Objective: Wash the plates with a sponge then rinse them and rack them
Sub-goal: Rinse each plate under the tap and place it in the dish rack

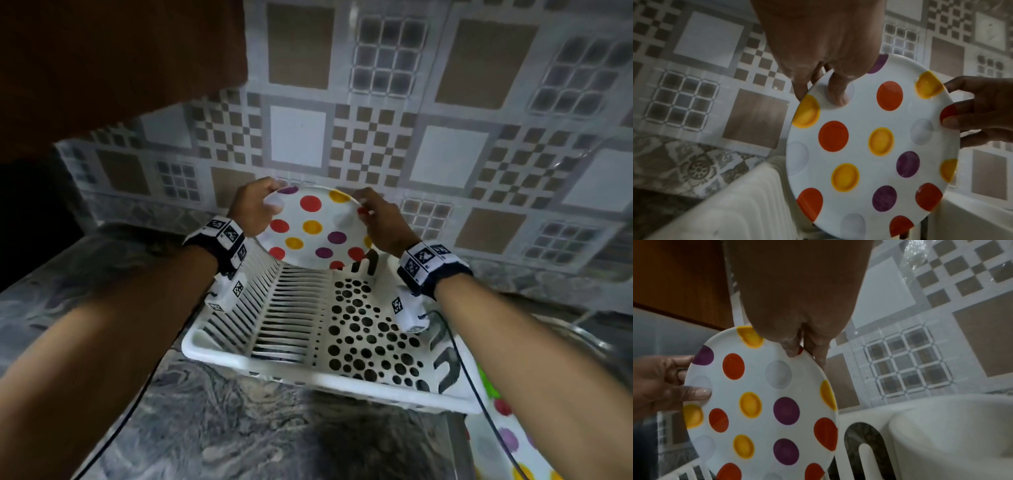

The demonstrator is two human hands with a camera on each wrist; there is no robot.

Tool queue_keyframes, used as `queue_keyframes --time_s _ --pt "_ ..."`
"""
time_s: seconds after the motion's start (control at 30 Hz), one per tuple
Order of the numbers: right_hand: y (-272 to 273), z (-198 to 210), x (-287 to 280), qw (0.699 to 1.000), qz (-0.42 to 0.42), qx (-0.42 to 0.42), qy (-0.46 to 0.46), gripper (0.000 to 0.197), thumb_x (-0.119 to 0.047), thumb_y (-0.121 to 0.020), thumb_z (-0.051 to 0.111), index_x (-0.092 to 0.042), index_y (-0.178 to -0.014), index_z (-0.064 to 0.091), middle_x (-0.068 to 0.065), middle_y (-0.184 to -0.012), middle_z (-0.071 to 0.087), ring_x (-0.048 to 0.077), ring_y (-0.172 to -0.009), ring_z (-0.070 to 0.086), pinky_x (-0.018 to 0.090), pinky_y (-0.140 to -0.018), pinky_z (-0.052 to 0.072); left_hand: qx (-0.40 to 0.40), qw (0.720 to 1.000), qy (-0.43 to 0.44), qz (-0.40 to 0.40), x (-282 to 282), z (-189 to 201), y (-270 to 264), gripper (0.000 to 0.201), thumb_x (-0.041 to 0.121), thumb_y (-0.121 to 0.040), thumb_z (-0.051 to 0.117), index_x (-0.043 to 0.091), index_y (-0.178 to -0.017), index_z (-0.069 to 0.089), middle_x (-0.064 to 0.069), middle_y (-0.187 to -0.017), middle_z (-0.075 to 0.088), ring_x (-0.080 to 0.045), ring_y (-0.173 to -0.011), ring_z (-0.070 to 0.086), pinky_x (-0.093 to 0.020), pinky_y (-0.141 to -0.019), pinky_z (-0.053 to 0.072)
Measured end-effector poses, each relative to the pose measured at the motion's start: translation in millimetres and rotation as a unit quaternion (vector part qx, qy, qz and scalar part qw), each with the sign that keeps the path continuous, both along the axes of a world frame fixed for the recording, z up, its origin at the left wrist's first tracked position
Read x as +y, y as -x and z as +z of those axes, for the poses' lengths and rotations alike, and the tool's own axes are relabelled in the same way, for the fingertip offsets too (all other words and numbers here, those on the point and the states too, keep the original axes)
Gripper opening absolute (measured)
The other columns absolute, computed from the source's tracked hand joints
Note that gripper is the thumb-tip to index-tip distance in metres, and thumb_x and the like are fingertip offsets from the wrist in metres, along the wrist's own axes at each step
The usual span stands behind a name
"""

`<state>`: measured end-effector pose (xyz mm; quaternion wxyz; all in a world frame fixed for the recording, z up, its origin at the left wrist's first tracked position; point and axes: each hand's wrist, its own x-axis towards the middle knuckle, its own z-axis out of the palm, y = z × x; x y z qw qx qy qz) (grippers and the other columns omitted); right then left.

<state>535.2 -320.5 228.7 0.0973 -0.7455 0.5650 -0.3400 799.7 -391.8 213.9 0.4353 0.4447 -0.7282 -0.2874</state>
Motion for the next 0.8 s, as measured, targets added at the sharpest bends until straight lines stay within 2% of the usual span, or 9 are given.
queue_keyframes --time_s 0.1,0.2,0.3,0.4,0.5,0.57,0.67,0.73,0.8 --pt "-7 -15 -9 0.999 -0.02 0.006 -0.029 0.032 -0.001 -0.093 0.04 -0.017 -0.119 0.05 0.008 -0.105 0.063 0.019 -0.088 0.055 0.036 -0.076 0.049 0.011 1.0 -0.021 -0.013 1 -14 0 0.042 -0.009 -0.077 0.062 0.032 -0.081 0.062 0.005 -0.081 0.062 -0.005 -0.073 0.062 -0.025 -0.066 0.051" --pt "-8 -21 -16 0.998 -0.041 -0.026 -0.027 0.028 -0.006 -0.095 0.042 -0.018 -0.118 0.052 0.006 -0.103 0.063 0.017 -0.088 0.055 0.032 -0.074 0.047 0.04 0.998 -0.034 -0.025 1 -18 0 0.026 -0.015 -0.081 0.056 0.006 -0.098 0.058 0.003 -0.081 0.059 0.006 -0.065 0.062 -0.012 -0.058 0.049" --pt "-5 -20 -19 0.997 -0.044 -0.051 -0.037 0.02 -0.013 -0.094 0.049 -0.017 -0.113 0.056 0.009 -0.108 0.065 0.022 -0.095 0.06 0.04 -0.083 0.053 0.009 0.999 -0.042 -0.008 -10 -22 -2 0.034 -0.006 -0.081 0.058 0.007 -0.112 0.06 0.001 -0.092 0.063 -0.003 -0.082 0.064 -0.026 -0.075 0.053" --pt "1 -20 -18 0.997 -0.028 -0.046 -0.057 0.034 -0.016 -0.089 0.059 -0.019 -0.122 0.051 0.009 -0.12 0.063 0.021 -0.109 0.058 0.041 -0.093 0.05 0.007 0.997 -0.072 -0.007 -19 -34 -11 0.04 0.01 -0.076 0.062 0.009 -0.116 0.06 -0.014 -0.11 0.065 -0.032 -0.102 0.062 -0.05 -0.09 0.052" --pt "8 -20 -13 0.996 -0.042 0.005 -0.074 0.058 -0.017 -0.085 0.065 -0.018 -0.137 0.039 0.011 -0.128 0.058 0.025 -0.118 0.054 0.039 -0.098 0.046 -0.035 0.996 -0.067 0.038 -10 -31 -11 0.048 0.011 -0.077 0.065 0.017 -0.124 0.056 -0.003 -0.116 0.064 -0.024 -0.107 0.061 -0.04 -0.091 0.052" --pt "16 -19 -7 0.996 -0.051 -0.002 -0.079 0.062 -0.019 -0.084 0.067 -0.019 -0.139 0.037 0.011 -0.131 0.055 0.025 -0.118 0.053 0.035 -0.098 0.045 -0.029 0.994 -0.072 0.073 -5 -25 -8 0.057 0.01 -0.079 0.067 0.021 -0.132 0.049 0.004 -0.124 0.059 -0.017 -0.113 0.056 -0.032 -0.093 0.048" --pt "34 -15 12 0.995 -0.054 -0.021 -0.078 0.06 -0.021 -0.083 0.068 -0.019 -0.137 0.041 0.01 -0.13 0.056 0.023 -0.112 0.056 0.036 -0.095 0.048 0.01 0.993 -0.034 0.115 9 -9 7 0.06 0.011 -0.08 0.067 0.028 -0.133 0.045 0.004 -0.137 0.052 -0.011 -0.12 0.052 -0.032 -0.098 0.049" --pt "54 -12 30 0.996 -0.051 -0.025 -0.072 0.054 -0.02 -0.084 0.066 -0.018 -0.134 0.044 0.009 -0.122 0.059 0.021 -0.1 0.059 0.038 -0.091 0.051 -0.001 0.992 0.033 0.12 28 8 30 0.053 0.009 -0.081 0.066 0.024 -0.129 0.05 0.002 -0.134 0.053 -0.007 -0.114 0.054 -0.024 -0.094 0.049" --pt "79 -10 52 0.994 -0.059 -0.044 -0.075 0.046 -0.019 -0.084 0.065 -0.019 -0.128 0.049 0.006 -0.11 0.063 0.022 -0.093 0.063 0.038 -0.088 0.052 0.001 0.993 0.087 0.081 55 24 65 0.044 0.008 -0.081 0.065 0.019 -0.123 0.056 -0.001 -0.123 0.059 -0.009 -0.106 0.058 -0.028 -0.091 0.052"
